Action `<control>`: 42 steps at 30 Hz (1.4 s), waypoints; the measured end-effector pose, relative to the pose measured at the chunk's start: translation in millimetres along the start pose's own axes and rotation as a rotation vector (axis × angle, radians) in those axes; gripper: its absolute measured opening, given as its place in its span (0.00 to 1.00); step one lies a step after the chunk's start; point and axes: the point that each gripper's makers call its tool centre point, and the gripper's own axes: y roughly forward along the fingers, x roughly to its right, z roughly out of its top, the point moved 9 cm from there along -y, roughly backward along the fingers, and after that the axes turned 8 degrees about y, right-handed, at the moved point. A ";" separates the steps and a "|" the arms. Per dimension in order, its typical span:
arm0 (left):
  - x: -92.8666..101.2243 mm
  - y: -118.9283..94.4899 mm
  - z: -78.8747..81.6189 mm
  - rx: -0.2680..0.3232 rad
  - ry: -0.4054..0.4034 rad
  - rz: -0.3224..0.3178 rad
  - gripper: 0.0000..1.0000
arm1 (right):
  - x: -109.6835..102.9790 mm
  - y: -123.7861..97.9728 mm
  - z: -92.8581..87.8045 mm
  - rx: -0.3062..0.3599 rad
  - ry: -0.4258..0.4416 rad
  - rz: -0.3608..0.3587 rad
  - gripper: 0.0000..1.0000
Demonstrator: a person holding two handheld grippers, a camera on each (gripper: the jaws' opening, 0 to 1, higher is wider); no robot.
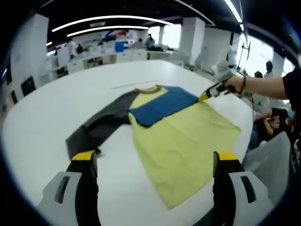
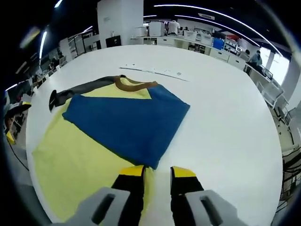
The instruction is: Fold the garment on the visible template until the final outline fits inside the template.
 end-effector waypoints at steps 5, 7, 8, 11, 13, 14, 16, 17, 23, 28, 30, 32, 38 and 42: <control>-0.8 1.2 0.1 -0.005 -0.002 0.002 0.99 | -1.4 2.4 1.2 0.019 -0.012 0.004 0.12; -0.8 2.0 0.3 -0.005 -0.006 0.001 0.99 | -2.2 3.3 3.2 0.034 -0.013 0.008 0.07; -0.8 2.3 0.2 -0.006 -0.006 0.000 0.99 | -2.3 3.5 3.6 0.035 -0.014 0.008 0.05; -0.7 2.7 -0.2 -0.011 -0.005 0.000 0.99 | -3.1 5.6 3.8 0.029 -0.017 0.011 0.00; -0.8 2.7 -0.7 -0.013 -0.008 0.001 0.99 | -2.7 6.4 3.0 0.025 -0.017 0.011 0.00; -0.7 2.5 -1.1 -0.013 -0.009 0.002 0.99 | -2.4 6.9 2.7 0.022 -0.015 0.012 0.00; -0.9 2.1 -2.0 -0.016 -0.009 0.003 0.99 | -1.7 7.0 2.1 0.021 -0.014 0.012 0.00; -0.8 2.2 -2.3 -0.017 -0.009 0.003 0.99 | -1.4 6.8 1.7 0.018 -0.014 0.010 0.00; -0.2 2.3 -2.8 -0.022 -0.008 0.001 0.99 | 0.6 5.5 0.0 0.001 -0.047 -0.016 0.00; -0.7 1.2 -2.6 -0.022 -0.007 0.004 0.99 | 5.9 5.5 -1.2 -0.015 -0.063 -0.056 0.00; -0.9 0.7 -2.8 -0.024 -0.006 0.005 0.99 | 7.9 4.8 -1.4 -0.013 -0.041 -0.049 0.00; -1.0 0.5 -3.5 -0.026 -0.006 0.005 0.99 | 9.8 5.8 -2.0 -0.018 -0.038 -0.053 0.00; -0.5 -0.2 -4.1 -0.018 -0.015 0.007 0.99 | 13.6 4.8 -2.9 -0.025 -0.012 -0.056 0.00; -2.0 -0.7 -4.9 -0.017 -0.020 0.011 0.99 | 18.7 4.1 -2.4 -0.034 -0.016 -0.059 0.00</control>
